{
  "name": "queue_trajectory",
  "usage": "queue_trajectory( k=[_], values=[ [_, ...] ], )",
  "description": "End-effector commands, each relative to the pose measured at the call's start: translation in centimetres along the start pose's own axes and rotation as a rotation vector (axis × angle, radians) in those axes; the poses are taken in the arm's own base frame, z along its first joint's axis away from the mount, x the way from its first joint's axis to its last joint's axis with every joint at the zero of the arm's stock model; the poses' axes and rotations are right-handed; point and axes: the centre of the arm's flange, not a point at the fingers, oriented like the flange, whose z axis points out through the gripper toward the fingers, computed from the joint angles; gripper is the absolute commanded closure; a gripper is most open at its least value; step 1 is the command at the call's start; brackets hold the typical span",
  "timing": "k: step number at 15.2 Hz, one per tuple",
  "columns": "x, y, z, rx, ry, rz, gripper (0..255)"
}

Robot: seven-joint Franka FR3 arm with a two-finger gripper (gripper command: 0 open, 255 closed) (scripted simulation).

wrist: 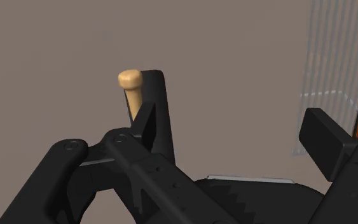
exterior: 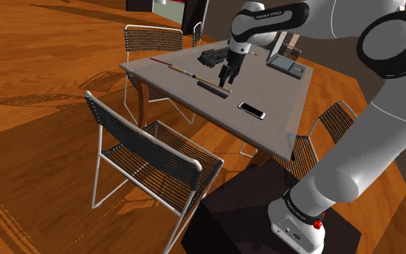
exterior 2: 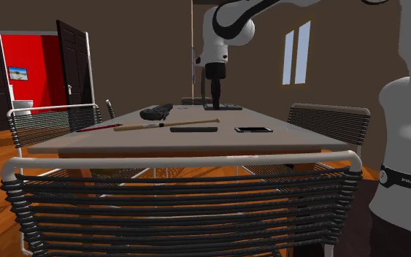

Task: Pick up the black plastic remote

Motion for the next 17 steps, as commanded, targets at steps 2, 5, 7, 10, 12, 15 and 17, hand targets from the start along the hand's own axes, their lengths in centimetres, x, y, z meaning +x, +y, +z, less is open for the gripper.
queue_trajectory(
  k=[2,5,7,10,12,15,17],
  values=[
    [3.6,1.5,1.2,-0.005,0.008,-0.010,0],
    [6.9,3.0,2.4,-0.010,0.015,-0.019,0],
    [9.1,4.0,3.2,-0.014,0.020,-0.025,0],
    [12.0,5.4,4.2,-0.019,0.026,-0.033,0],
    [12.1,5.4,5.2,-0.019,0.026,-0.033,0],
    [12.1,5.5,6.8,-0.019,0.026,-0.033,0],
    [12.1,5.6,7.9,-0.019,0.026,-0.033,0]
  ],
)
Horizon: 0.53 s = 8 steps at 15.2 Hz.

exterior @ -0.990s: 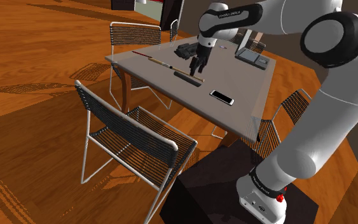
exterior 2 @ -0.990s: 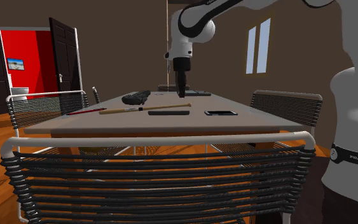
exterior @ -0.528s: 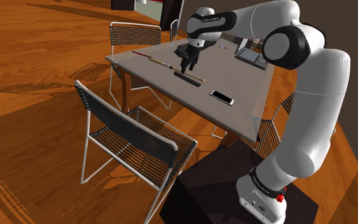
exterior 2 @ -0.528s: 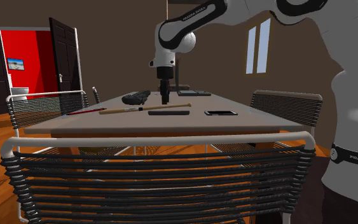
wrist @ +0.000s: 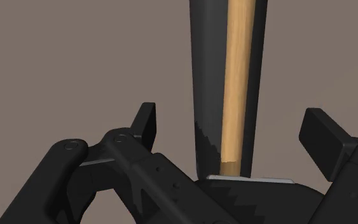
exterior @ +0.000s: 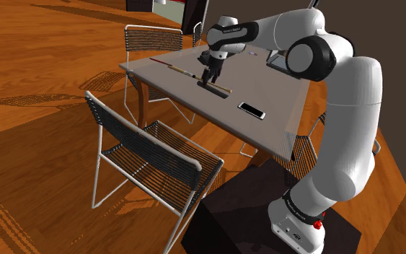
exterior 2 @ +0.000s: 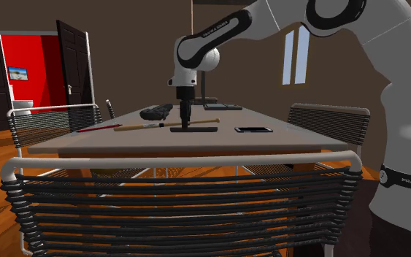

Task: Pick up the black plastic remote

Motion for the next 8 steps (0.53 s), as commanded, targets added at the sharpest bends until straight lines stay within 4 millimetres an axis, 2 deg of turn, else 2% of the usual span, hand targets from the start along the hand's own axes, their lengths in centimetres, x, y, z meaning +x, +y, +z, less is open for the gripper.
queue_trajectory(
  k=[1,2,3,8],
  values=[
    [0.04,-0.07,0.96,0.000,0.000,0.000,0],
    [0.05,-0.07,0.96,0.000,0.000,0.000,0],
    [-0.03,-0.12,0.92,0.000,0.000,0.000,255],
    [-0.07,-0.07,0.90,0.000,0.000,0.000,255]
  ],
)
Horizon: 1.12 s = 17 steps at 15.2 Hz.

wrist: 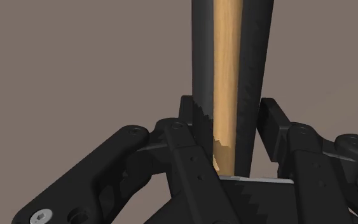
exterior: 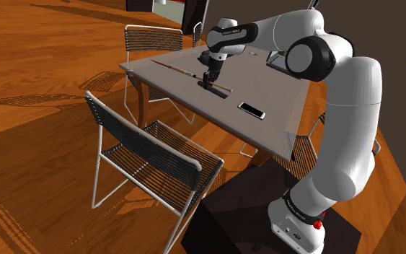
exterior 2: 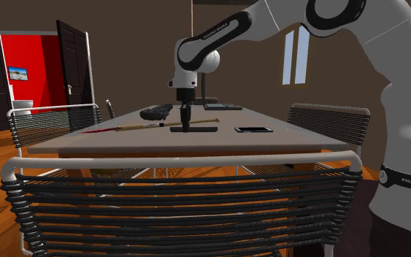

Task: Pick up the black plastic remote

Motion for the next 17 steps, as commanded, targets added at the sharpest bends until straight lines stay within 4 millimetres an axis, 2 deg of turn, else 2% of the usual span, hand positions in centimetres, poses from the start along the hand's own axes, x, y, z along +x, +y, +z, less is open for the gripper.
queue_trajectory(
  k=[1,4,17],
  values=[
    [0.0,-0.1,0.2,0.003,-0.004,-0.001,255],
    [0.1,-0.1,0.3,0.003,-0.004,-0.001,255],
    [0.1,-0.4,-6.6,0.003,-0.004,-0.001,255]
  ],
)
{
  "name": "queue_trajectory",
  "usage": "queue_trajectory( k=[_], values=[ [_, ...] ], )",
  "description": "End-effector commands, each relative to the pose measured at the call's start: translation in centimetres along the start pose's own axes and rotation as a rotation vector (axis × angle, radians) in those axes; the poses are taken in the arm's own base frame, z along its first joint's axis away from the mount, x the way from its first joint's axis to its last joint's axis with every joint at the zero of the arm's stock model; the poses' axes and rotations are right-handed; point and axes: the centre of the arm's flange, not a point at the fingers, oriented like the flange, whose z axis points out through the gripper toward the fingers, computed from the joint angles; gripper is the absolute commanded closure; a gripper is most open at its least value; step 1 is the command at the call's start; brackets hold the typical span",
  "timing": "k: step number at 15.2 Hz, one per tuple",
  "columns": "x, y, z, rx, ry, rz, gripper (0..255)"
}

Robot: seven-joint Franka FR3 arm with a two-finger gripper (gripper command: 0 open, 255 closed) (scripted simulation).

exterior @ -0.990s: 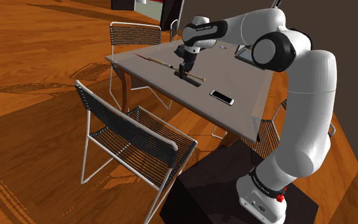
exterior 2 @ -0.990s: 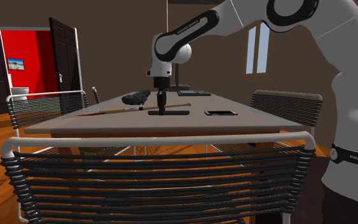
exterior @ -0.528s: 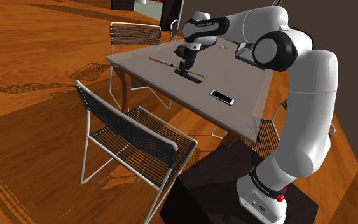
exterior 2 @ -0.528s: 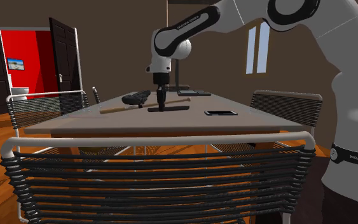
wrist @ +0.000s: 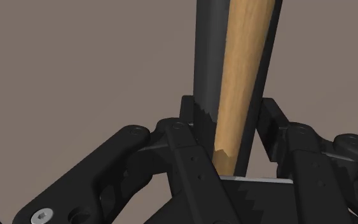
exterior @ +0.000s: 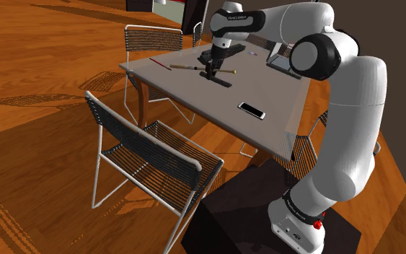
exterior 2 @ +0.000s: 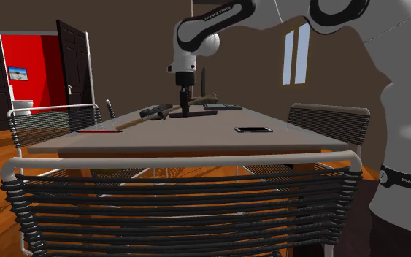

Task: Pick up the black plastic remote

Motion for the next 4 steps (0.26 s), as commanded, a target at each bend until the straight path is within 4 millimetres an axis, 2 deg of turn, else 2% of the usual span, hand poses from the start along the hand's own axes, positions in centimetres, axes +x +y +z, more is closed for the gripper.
queue_trajectory(
  k=[1,4],
  values=[
    [-0.05,-0.07,-1.02,0.000,0.000,0.000,255],
    [-0.05,-0.09,-1.63,0.000,0.000,0.000,255]
  ],
)
